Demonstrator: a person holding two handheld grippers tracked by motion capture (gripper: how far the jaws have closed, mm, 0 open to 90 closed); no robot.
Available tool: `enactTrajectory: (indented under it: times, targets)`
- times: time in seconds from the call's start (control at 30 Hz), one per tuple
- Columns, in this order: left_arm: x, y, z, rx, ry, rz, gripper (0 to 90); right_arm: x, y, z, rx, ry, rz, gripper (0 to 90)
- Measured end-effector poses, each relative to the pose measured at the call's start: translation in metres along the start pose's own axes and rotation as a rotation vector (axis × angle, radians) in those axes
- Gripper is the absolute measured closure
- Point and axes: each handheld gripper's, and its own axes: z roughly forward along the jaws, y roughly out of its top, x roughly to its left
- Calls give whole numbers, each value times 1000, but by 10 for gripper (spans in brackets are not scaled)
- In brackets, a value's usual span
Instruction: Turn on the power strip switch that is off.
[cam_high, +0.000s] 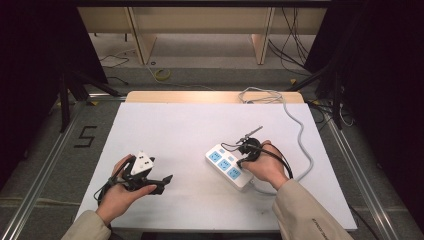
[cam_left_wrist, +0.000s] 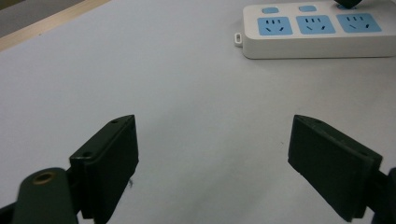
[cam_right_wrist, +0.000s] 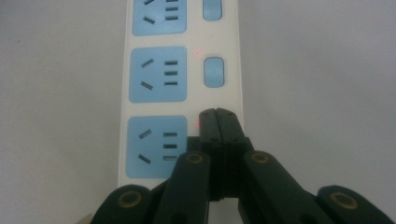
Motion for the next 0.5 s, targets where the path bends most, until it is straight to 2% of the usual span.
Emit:
enactTrajectory:
  times: [0.5]
  targets:
    - [1, 0, 1, -1, -2, -7, 158, -1, -2, 0, -18, 8, 18, 900]
